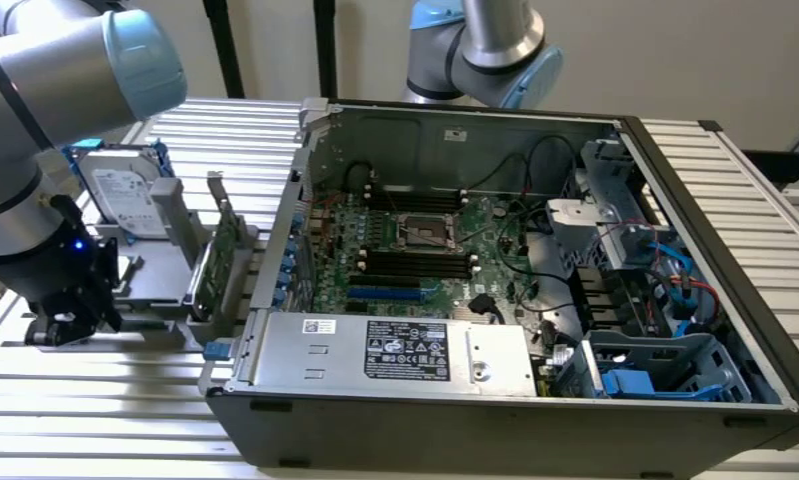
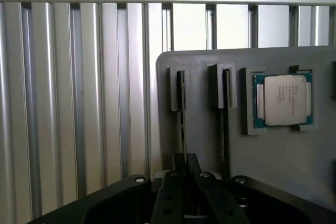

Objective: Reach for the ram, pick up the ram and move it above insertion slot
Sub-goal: 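Pick up the ram and move it above insertion slot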

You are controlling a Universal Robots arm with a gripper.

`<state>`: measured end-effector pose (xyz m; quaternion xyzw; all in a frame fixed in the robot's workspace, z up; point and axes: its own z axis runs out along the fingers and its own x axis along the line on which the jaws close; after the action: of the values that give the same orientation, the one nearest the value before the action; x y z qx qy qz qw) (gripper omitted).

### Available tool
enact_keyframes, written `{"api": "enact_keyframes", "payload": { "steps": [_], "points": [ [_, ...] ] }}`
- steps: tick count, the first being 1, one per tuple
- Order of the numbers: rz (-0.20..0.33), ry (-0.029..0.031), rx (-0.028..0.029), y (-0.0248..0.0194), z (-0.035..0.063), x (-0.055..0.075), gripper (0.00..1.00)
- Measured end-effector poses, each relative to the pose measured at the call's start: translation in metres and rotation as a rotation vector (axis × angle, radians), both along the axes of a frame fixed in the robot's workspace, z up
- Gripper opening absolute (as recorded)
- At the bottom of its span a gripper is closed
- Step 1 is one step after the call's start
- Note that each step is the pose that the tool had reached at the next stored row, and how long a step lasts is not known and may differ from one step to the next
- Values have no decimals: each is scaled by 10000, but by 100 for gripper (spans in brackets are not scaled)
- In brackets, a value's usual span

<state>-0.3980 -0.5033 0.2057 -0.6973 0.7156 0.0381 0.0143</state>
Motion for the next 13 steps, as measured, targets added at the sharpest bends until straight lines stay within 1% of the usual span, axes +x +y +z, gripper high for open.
{"api": "enact_keyframes", "payload": {
  "steps": [2, 6, 10, 13],
  "points": [
    [-15, 0, 8, 0, 60, 0, 14],
    [-35, -1, 31, 0, 213, 1, 14],
    [-39, 0, 34, -3, 395, 12, 14],
    [-39, 0, 35, -5, 532, 46, 14]
  ]
}}
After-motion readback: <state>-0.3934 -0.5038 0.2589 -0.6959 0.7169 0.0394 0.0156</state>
